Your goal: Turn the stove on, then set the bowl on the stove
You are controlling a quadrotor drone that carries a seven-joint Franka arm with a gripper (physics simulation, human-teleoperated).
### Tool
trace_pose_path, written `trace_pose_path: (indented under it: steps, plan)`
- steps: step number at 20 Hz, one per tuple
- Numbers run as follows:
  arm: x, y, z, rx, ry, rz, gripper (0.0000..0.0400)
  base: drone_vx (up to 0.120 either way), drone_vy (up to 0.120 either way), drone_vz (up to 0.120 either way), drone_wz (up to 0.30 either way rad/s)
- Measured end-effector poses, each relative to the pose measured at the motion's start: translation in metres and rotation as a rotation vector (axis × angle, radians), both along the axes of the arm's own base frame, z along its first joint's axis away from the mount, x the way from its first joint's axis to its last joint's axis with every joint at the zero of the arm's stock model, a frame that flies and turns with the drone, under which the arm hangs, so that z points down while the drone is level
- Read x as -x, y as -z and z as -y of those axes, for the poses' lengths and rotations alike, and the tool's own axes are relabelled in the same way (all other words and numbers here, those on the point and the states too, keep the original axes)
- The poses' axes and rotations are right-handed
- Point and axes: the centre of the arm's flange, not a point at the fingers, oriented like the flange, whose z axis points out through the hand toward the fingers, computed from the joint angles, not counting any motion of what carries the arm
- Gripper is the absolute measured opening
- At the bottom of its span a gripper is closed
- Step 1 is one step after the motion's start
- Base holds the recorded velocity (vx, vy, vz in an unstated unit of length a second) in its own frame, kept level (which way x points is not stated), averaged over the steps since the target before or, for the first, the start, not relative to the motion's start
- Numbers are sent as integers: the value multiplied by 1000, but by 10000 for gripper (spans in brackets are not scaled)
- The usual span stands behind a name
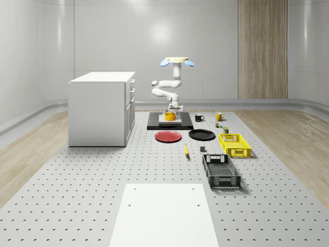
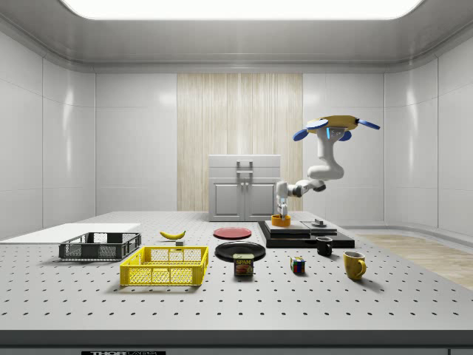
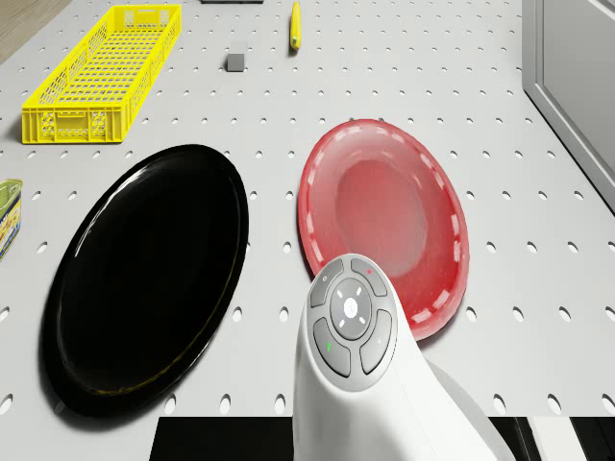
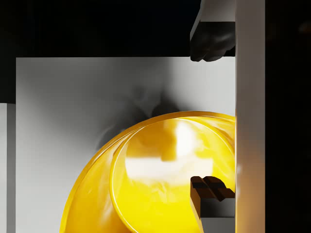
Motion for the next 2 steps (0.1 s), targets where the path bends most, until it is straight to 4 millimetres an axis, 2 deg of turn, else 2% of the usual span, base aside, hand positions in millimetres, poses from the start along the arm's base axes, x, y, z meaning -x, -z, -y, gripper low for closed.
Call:
trace_pose_path:
  steps: [2]
  plan:
    - [0,5,0,0,0,0,375,0,0,0,0]
